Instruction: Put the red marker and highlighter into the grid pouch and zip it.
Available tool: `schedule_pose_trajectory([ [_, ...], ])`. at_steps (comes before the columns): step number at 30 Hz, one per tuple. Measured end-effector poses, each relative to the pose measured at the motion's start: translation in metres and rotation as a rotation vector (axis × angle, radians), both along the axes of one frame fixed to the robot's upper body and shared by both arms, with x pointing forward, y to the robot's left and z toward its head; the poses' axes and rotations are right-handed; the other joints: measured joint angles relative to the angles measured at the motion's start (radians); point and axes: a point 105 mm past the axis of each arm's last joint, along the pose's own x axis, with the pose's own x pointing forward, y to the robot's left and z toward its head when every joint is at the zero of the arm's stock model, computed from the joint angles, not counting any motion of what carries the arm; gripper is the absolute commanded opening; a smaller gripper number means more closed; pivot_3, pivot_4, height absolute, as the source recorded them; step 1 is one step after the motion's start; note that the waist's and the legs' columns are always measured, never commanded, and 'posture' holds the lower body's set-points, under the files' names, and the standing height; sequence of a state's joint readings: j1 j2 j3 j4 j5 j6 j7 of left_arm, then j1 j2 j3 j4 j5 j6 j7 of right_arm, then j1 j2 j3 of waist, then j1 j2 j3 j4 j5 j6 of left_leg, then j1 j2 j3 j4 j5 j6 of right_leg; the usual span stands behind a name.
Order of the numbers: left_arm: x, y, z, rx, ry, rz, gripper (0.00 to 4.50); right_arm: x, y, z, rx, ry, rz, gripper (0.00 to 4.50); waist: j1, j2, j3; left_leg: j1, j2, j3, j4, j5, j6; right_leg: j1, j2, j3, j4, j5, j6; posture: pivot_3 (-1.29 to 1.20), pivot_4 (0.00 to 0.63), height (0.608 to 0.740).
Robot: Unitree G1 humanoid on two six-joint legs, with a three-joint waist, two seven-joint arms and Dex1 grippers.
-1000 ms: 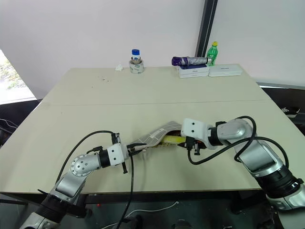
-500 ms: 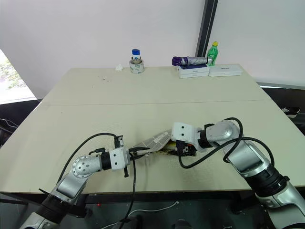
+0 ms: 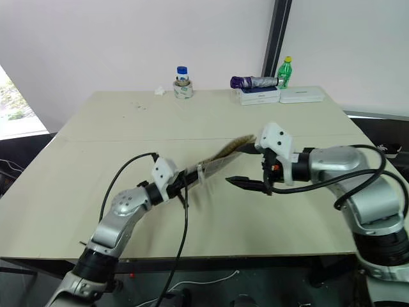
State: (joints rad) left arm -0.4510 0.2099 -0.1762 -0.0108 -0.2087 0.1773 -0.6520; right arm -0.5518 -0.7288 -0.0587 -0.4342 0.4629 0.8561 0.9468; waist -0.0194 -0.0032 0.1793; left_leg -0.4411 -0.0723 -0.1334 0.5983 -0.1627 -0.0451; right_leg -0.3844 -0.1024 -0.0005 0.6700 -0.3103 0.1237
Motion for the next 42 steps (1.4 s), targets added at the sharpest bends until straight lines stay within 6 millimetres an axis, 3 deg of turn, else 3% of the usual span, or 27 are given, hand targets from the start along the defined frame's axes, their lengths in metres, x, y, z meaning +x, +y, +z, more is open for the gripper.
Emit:
schedule_pose_trajectory([
  [6,0.006,-0.019,-0.001,-0.118,0.153,-0.008,0.00,0.025,0.015,-0.021,0.104,0.054,-0.178,4.48,0.005,0.000,0.000,-0.001,0.000,0.000,0.000,0.000,0.000,0.000,0.000,0.000,0.000,0.000,0.000,0.00,0.150,0.736],
  [11,0.009,-0.020,-0.004,-0.146,0.194,0.011,0.00,0.031,0.019,-0.025,0.137,0.062,-0.242,4.48,0.006,0.000,0.000,-0.001,0.000,0.000,0.000,0.000,0.000,0.000,0.000,0.000,0.000,0.000,0.000,0.00,0.150,0.736],
  [14,0.009,-0.022,-0.004,-0.154,0.199,0.013,0.00,0.033,0.020,-0.026,0.150,0.066,-0.260,3.61,0.006,0.000,0.000,-0.001,0.000,0.000,0.000,0.000,0.000,0.000,0.000,0.000,0.000,0.000,0.000,0.00,0.150,0.736],
  [21,0.012,-0.018,-0.004,-0.164,0.202,0.044,0.00,0.033,0.019,-0.030,0.154,0.086,-0.282,0.03,0.005,0.000,0.000,-0.001,0.000,0.000,0.000,0.000,0.000,-0.001,0.000,0.000,0.000,0.000,0.000,0.00,0.150,0.736],
  [31,0.013,-0.017,-0.003,-0.167,0.201,0.048,0.00,0.033,0.019,-0.028,0.148,0.067,-0.266,0.03,0.006,0.000,0.000,-0.001,-0.001,0.000,0.000,0.000,0.000,0.000,0.000,0.000,0.000,0.000,0.000,0.00,0.150,0.736],
  [36,0.013,-0.016,-0.003,-0.171,0.198,0.053,0.00,0.031,0.015,-0.015,0.194,0.020,-0.247,2.37,0.005,0.000,0.000,-0.001,-0.001,0.000,0.000,0.000,0.000,0.000,0.000,0.000,0.000,0.000,0.000,0.00,0.150,0.736],
  [42,0.016,-0.020,0.003,-0.191,0.193,0.057,0.00,0.019,0.017,-0.012,0.209,0.001,-0.202,2.37,0.006,0.000,0.000,-0.001,-0.001,0.000,0.000,0.000,0.000,0.000,0.000,0.000,0.000,0.000,0.000,0.00,0.150,0.736],
])
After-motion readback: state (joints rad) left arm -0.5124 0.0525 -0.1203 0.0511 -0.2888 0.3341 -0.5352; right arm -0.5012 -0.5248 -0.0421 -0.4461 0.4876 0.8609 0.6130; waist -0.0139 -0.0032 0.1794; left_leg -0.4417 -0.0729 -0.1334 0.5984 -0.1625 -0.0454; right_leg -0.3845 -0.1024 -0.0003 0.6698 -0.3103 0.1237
